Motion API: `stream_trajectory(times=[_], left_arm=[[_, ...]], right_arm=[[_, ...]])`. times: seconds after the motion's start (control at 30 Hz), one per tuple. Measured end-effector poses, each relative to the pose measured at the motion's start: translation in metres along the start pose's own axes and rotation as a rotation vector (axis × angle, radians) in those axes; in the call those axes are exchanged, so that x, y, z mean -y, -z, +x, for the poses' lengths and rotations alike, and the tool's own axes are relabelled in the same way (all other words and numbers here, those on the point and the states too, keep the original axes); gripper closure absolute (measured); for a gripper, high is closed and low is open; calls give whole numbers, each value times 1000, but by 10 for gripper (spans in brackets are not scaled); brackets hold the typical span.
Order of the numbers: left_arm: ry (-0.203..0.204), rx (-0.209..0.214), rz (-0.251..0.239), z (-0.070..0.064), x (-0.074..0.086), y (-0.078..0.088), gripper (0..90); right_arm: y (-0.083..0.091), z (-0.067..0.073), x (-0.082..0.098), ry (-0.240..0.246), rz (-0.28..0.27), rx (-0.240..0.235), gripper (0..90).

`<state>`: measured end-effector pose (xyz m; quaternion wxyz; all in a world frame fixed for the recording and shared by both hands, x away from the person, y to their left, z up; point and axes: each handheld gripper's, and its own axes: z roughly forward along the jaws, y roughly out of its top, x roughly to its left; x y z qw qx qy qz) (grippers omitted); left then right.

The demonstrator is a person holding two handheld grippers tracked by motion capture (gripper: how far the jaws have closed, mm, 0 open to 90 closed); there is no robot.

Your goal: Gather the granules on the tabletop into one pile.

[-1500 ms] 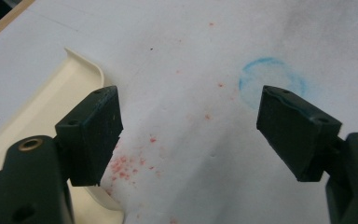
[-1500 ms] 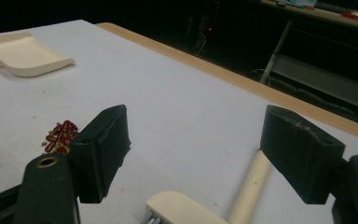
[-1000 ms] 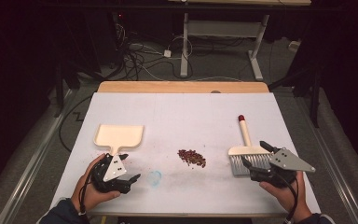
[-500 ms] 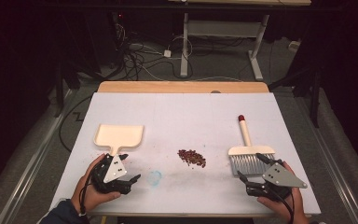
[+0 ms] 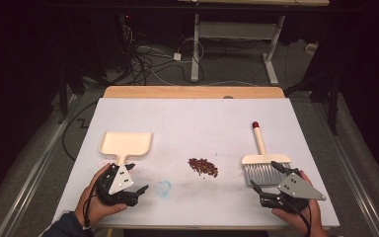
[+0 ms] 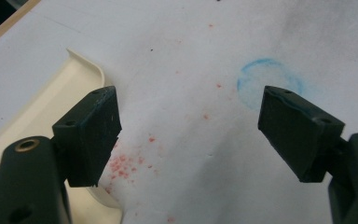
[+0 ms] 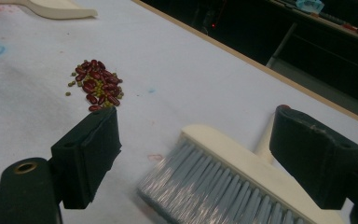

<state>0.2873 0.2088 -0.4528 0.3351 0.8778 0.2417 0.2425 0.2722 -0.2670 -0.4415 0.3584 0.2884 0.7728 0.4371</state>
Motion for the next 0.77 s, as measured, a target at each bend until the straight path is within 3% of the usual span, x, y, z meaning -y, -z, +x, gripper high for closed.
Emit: stream_trajectory(times=[0.77], left_arm=[[5,-1,1,1,-1,-1,204]], right_arm=[[0,1,-1,7,1,3,168]])
